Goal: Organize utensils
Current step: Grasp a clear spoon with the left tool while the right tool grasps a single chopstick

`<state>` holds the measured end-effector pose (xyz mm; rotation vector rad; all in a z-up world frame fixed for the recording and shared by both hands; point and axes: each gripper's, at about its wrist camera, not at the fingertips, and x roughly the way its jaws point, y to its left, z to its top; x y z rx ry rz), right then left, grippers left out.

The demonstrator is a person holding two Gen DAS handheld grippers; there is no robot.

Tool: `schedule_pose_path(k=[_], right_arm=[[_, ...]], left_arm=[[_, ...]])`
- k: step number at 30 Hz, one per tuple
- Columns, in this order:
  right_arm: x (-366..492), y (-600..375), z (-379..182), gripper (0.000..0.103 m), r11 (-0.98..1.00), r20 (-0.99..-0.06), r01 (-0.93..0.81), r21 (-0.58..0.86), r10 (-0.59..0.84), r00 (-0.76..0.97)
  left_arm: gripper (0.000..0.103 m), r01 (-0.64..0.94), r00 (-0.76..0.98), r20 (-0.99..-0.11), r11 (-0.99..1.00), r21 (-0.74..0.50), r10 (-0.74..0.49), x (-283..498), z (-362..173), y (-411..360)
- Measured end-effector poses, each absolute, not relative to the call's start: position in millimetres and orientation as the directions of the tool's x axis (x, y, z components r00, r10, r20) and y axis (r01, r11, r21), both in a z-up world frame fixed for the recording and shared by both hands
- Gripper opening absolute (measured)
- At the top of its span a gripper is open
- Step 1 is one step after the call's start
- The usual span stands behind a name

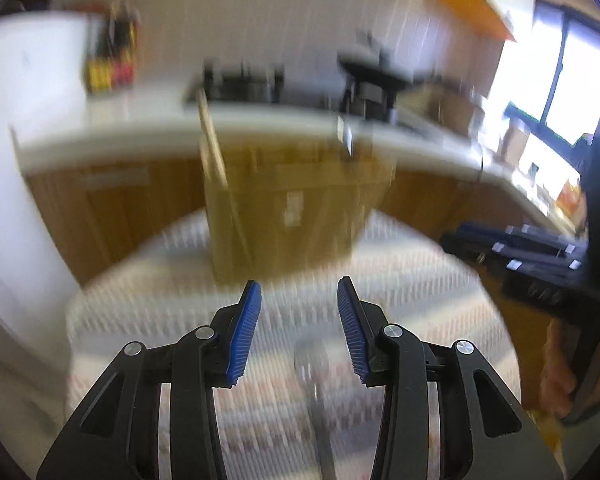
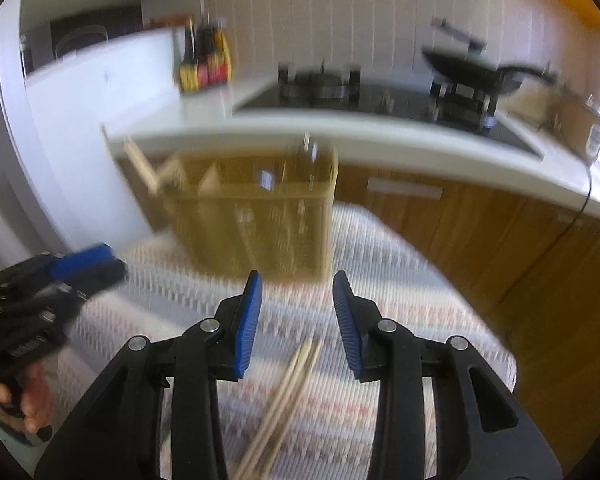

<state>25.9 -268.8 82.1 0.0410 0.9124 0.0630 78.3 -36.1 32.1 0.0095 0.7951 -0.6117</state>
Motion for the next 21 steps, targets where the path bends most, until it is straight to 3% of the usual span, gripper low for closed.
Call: schedule_pose_path(k=[6, 11, 21], right_arm=[[31.2, -276.5, 34.4, 0.034, 0.991, -0.917, -0.026, 0.134, 0.134, 0.375], [34.0, -286.3, 0.1, 0.034, 0.976, -0.952, 0.018, 0.216, 0.206, 0.226], [45.4, -291.6, -24.6, 0.033, 0.97, -0.964, 0.069, 0.232, 0.219, 0.153]], left_arm=[[0.039, 0.475, 0.375, -0.782, 0.828, -0.299, -0.498, 94.2, -18.9, -31.7], [0.039, 0.479, 0.198, -0.848, 0.804, -0.353, -0.491, 100.4, -50.6, -39.9], [0.037, 0.487, 0.234, -0.902, 0.847, -0.214, -0.363, 101.5, -65.3, -72.1]])
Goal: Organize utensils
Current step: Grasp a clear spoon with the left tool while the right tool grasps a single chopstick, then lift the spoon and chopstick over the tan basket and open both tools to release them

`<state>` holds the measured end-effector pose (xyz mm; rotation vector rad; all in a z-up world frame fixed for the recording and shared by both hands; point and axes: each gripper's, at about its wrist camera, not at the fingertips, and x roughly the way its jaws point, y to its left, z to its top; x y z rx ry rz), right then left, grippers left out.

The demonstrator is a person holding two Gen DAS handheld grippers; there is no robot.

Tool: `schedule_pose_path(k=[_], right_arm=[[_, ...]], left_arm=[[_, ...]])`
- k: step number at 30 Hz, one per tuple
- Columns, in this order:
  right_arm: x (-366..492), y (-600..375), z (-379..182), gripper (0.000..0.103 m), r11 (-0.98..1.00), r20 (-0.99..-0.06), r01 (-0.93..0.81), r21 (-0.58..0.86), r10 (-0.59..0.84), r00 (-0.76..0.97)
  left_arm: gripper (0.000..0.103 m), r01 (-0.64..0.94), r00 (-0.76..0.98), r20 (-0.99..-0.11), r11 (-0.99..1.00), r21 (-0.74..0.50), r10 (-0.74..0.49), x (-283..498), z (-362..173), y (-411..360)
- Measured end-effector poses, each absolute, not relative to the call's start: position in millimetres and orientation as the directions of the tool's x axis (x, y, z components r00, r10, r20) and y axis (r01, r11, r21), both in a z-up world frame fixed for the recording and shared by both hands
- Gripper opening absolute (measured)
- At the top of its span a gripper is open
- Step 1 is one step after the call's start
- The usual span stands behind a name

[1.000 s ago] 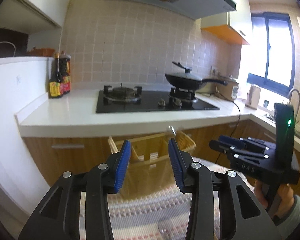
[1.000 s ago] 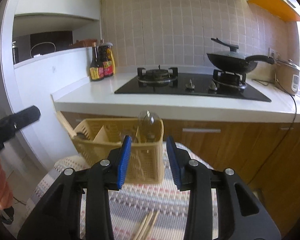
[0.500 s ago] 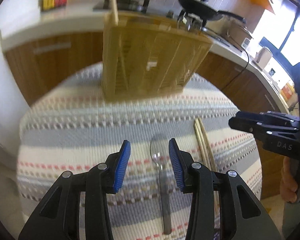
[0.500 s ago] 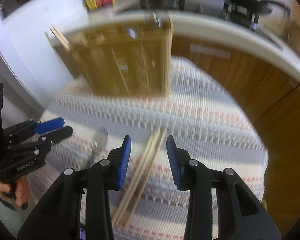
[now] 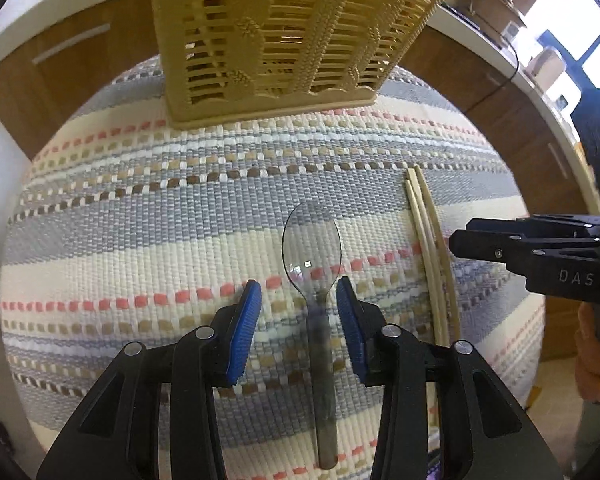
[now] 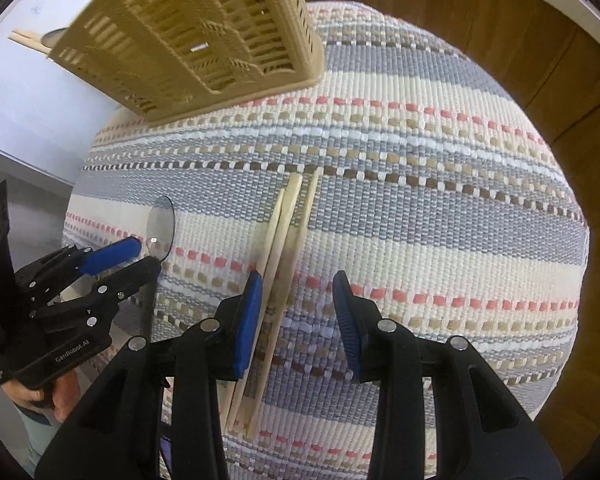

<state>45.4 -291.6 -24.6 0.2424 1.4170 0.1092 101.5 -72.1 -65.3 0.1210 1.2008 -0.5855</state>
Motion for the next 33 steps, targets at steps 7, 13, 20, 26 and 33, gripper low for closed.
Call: schedule_pose_path(k=[7, 13, 20, 26, 33], right_arm=[[49.0, -272.5, -38.9, 0.017, 0.981, -0.974, 0.043, 0.189, 0.182, 0.134], [48.1, -253.3, -43.1, 0.016, 0.992, -0.984, 0.016, 0.129, 0.126, 0.13], [50.7, -221.9, -49.7, 0.012, 0.999, -0.993, -0.039, 0.037, 0.041, 0.107], [48.9, -223.6, -52.9, 0.005, 0.998, -0.992, -0.026, 0.052, 0.055, 0.111], [38.5, -244.5, -47.6, 0.003, 0.995, -0.985, -0.006, 0.103, 0.102, 0.139]], left_arm=[[0.029, 0.522, 0.357, -0.906, 0.853, -0.01, -0.229, 87.9, -66.7, -99.3], [0.01, 0.496, 0.4, -0.892, 0.868, 0.02, -0.208, 89.1, -67.5, -102.8], [0.01, 0.499, 0.386, -0.896, 0.867, 0.003, -0.22, 88.9, -64.5, -96.1], [0.01, 0.485, 0.392, -0.891, 0.875, -0.012, -0.229, 88.8, -62.5, -85.9], [0.01, 0.475, 0.436, -0.848, 0.877, -0.066, -0.301, 84.0, -45.0, -71.6]])
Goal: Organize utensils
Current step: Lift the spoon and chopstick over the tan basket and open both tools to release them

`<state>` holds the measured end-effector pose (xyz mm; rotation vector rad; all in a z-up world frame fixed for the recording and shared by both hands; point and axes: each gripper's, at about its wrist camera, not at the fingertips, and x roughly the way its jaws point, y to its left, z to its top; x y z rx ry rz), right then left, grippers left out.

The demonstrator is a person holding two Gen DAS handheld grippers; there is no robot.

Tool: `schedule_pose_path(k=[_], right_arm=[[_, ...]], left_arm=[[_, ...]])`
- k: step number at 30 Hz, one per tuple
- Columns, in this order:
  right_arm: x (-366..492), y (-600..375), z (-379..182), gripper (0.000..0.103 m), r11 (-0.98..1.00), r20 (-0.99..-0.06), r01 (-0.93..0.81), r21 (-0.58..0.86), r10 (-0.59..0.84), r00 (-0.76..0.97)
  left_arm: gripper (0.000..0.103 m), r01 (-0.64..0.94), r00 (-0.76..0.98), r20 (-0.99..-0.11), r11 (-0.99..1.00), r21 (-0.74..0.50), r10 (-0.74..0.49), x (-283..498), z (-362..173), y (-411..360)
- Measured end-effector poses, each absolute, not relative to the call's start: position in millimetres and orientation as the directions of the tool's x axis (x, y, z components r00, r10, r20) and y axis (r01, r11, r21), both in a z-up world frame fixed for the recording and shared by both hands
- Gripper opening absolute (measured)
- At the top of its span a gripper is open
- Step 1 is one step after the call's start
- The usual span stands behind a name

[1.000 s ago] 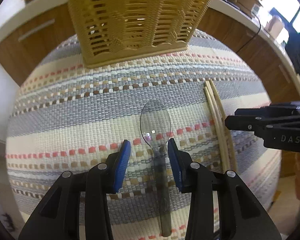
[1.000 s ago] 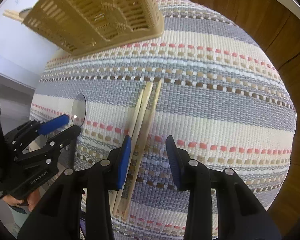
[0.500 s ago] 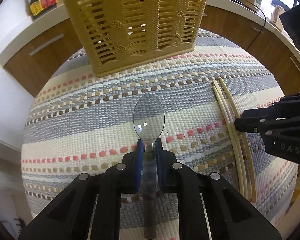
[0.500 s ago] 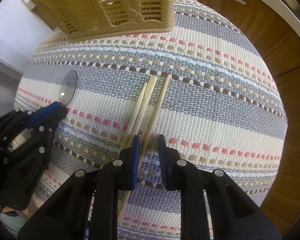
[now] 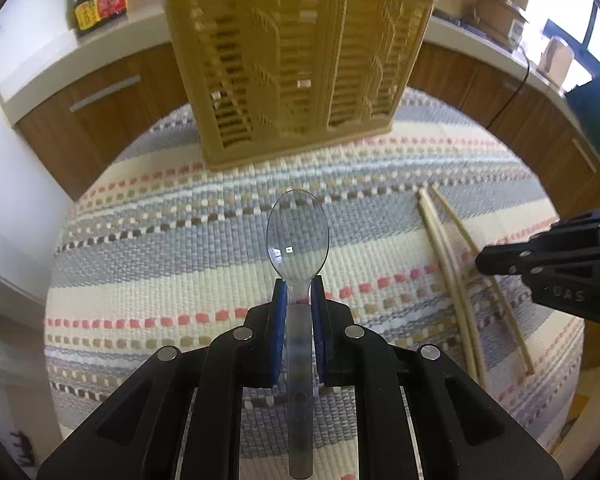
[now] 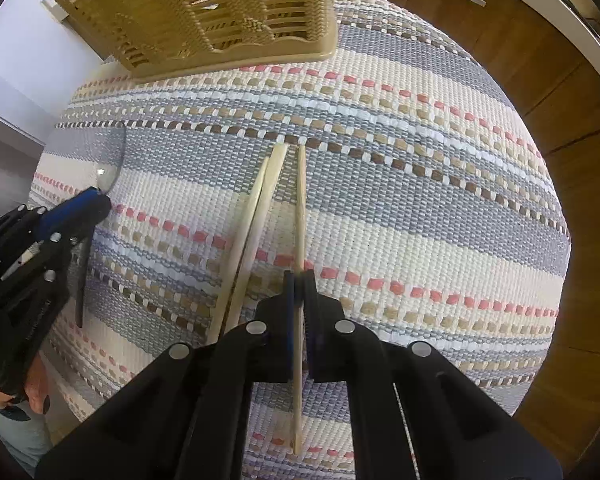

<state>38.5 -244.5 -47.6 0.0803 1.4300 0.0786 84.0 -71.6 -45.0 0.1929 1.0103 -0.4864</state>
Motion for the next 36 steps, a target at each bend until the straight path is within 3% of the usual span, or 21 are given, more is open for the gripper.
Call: schedule_pose_path(k=[10, 21, 26, 29, 36], right_arm=[[20.8, -274.4, 13.9, 0.003, 0.978, -0.919, -0.038, 0.203, 0.204, 0.339], [20.7, -271.2, 135.7, 0.003, 0.967, -0.71, -0.142, 0.212, 0.252, 0.657], [44.3, -267.7, 161.2, 0.003, 0.973, -0.619, -0.139, 0.185, 0.225, 0.753], [73.8, -272.4, 158.2, 0.003, 0.967, -0.614, -0.13, 0.22, 0.241, 0.752], [111.3, -281.6, 169.9, 0.003, 0.968, -0.535, -0.099, 0.23, 0.211, 0.818]], left_arm=[[0.01, 0.472, 0.555, -0.685, 0.857, -0.208, -0.471, 65.8, 21.5, -36.7], [0.01, 0.471, 0.714, -0.405, 0.82, -0.326, -0.572, 82.1, 129.8, -11.9], [0.01, 0.471, 0.765, -0.292, 0.808, -0.353, -0.574, 114.4, 148.7, -19.5], [0.01, 0.478, 0.779, -0.23, 0.791, -0.383, -0.583, 138.0, 147.7, -24.9], [0.01, 0.431, 0.835, -0.192, 0.83, -0.353, -0.516, 170.4, 127.2, -37.9]])
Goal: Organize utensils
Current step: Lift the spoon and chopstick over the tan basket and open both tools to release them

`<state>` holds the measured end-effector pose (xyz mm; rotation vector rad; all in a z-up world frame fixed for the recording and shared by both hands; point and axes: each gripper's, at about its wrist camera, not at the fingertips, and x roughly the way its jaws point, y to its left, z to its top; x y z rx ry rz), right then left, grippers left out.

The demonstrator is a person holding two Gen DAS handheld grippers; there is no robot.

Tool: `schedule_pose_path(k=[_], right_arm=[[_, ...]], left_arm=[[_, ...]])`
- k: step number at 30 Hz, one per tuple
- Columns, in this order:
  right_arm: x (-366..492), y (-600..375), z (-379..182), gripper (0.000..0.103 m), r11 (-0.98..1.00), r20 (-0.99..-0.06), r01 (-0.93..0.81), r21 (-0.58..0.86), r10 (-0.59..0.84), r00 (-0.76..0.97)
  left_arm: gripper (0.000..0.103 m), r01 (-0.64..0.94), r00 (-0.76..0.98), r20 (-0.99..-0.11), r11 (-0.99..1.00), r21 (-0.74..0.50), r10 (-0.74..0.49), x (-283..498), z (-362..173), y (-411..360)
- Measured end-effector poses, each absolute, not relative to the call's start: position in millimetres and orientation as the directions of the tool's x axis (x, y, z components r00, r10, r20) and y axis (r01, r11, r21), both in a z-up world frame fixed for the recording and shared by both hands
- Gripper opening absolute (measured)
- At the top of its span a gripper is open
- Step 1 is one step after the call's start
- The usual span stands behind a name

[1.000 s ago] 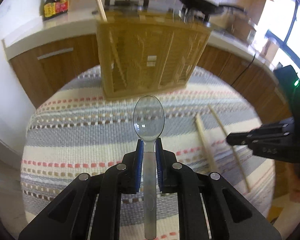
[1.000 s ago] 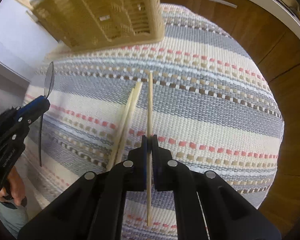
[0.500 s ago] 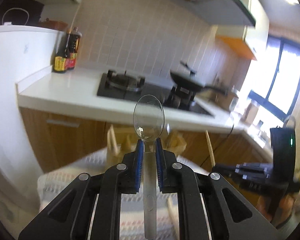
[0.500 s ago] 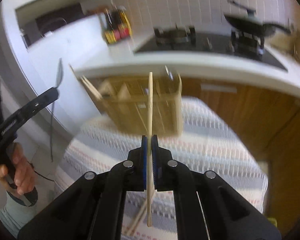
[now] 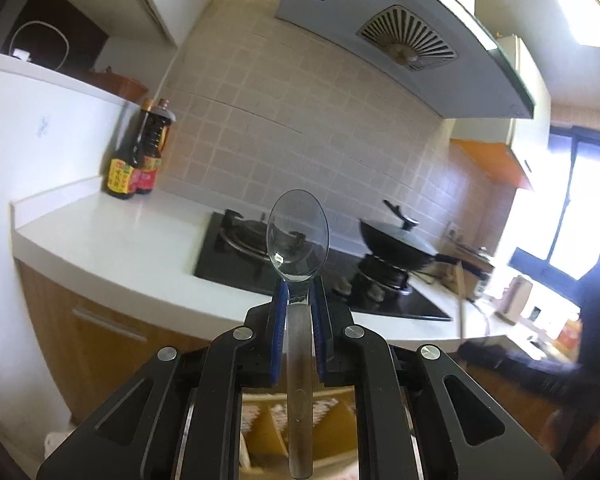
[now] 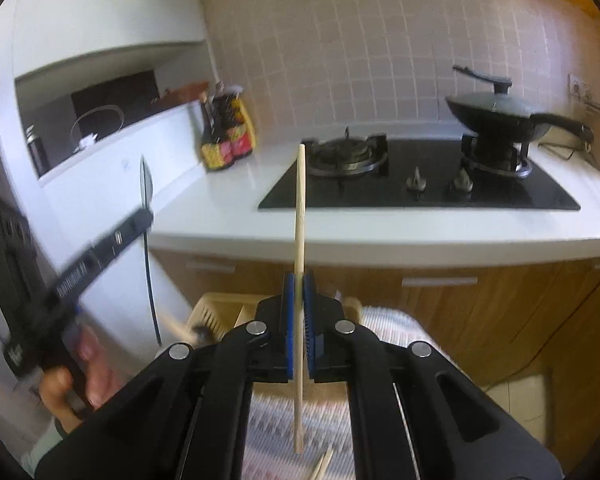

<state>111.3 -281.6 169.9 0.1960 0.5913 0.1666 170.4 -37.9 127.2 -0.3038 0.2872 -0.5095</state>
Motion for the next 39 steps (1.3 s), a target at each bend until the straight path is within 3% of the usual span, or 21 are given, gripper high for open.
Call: schedule_pose_path(k=[9, 16, 23, 33, 39], right_arm=[[148.1, -290.5, 157.5, 0.003, 0.971, -0.385, -0.073, 0.228, 0.159, 0.909], [148.4, -273.7, 128.0, 0.003, 0.995, -0.316, -0.048, 0.091, 0.075, 0.946], [127.7, -271.3, 110.9, 0.003, 0.991, -0.244, -0.064, 0.116, 0.091, 0.966], [91.1, -275.4, 96.5, 0.009, 0.983, -0.303, -0.107, 0.152, 0.149, 0.941], [68.1, -287.8, 98.3, 0.013, 0.971, -0.362, -0.118, 0.209, 0.188, 0.913]], left_arm=[[0.01, 0.397, 0.871, -0.186, 0.874, -0.281, -0.456, 193.2, 102.4, -54.8], [0.011, 0.383, 0.885, -0.177, 0.889, -0.249, -0.431, 195.1, 91.3, -58.4], [0.011, 0.39, 0.88, -0.188, 0.89, -0.237, -0.436, 190.9, 82.0, -57.4], [0.02, 0.437, 0.836, -0.234, 0.86, -0.263, -0.497, 171.1, 70.0, -38.7], [0.039, 0.447, 0.828, -0.241, 0.855, -0.263, -0.507, 148.6, 79.7, -26.5]])
